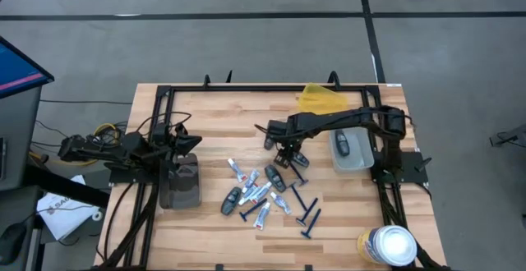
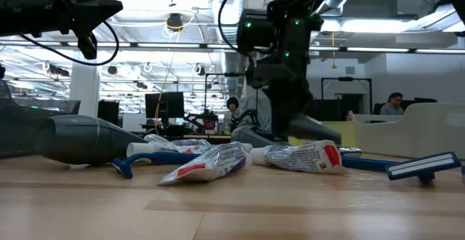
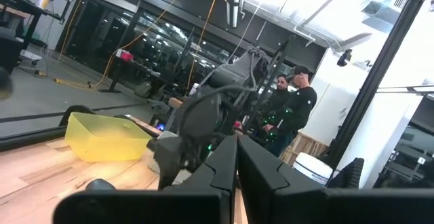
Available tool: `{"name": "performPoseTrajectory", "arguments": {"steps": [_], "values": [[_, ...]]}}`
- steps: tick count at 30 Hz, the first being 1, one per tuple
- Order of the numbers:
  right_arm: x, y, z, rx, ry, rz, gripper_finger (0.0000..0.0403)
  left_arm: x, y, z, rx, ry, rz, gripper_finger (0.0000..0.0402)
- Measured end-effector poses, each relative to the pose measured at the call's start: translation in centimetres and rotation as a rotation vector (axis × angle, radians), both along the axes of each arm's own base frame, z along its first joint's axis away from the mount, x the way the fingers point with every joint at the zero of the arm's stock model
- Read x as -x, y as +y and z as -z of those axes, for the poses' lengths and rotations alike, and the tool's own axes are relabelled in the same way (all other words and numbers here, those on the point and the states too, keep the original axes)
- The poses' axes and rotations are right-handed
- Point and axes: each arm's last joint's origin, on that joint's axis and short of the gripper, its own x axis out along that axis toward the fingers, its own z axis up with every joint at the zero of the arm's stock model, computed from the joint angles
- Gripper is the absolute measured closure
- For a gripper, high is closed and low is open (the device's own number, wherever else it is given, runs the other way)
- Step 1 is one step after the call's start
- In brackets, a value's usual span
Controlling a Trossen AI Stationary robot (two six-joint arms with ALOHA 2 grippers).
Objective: Pick & Place Travel size toiletries
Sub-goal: Put the gray deodorant bottle into the white bin
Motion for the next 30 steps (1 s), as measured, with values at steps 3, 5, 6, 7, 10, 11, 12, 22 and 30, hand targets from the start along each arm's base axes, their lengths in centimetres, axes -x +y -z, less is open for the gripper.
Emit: {"name": "performPoseTrajectory", "arguments": {"steps": [3, 5, 6, 7, 10, 11, 12, 22, 30], "values": [[0.5, -0.3, -1.7, 0.014, -0.040, 0.018, 0.0224, 0.0, 0.0, 0.0, 0.000, 0.000, 0.000, 0.0394], [0.9, -0.5, -3.1, 0.036, -0.077, 0.029, 0.0225, 0.0, 0.0, 0.0, 0.000, 0.000, 0.000, 0.0394], [1.3, -0.6, -3.8, 0.046, -0.089, 0.037, 0.0225, 0.0, 0.0, 0.0, 0.000, 0.000, 0.000, 0.0394], [1.7, -0.7, -4.6, 0.059, -0.100, 0.053, 0.0225, 0.0, 0.0, 0.0, 0.000, -0.001, 0.000, 0.0394], [3.3, -1.1, -7.3, 0.106, -0.139, 0.124, 0.0225, 0.0, 0.0, 0.0, 0.000, -0.001, 0.000, 0.0394], [4.0, -1.2, -8.2, 0.127, -0.143, 0.150, 0.0225, 0.0, 0.0, 0.0, 0.000, -0.001, 0.000, 0.0394], [4.7, -1.3, -9.1, 0.150, -0.153, 0.184, 0.0225, 0.0, 0.0, 0.0, 0.000, 0.000, 0.000, 0.0394], [11.6, -2.8, -13.3, 0.364, -0.006, 0.472, 0.0226, 0.0, 0.0, 0.0, 0.000, -0.002, 0.000, 0.0394], [16.4, -2.9, -10.7, 0.379, 0.087, 0.701, 0.0243, 0.0, 0.0, -0.1, 0.001, -0.006, 0.000, 0.0394]]}}
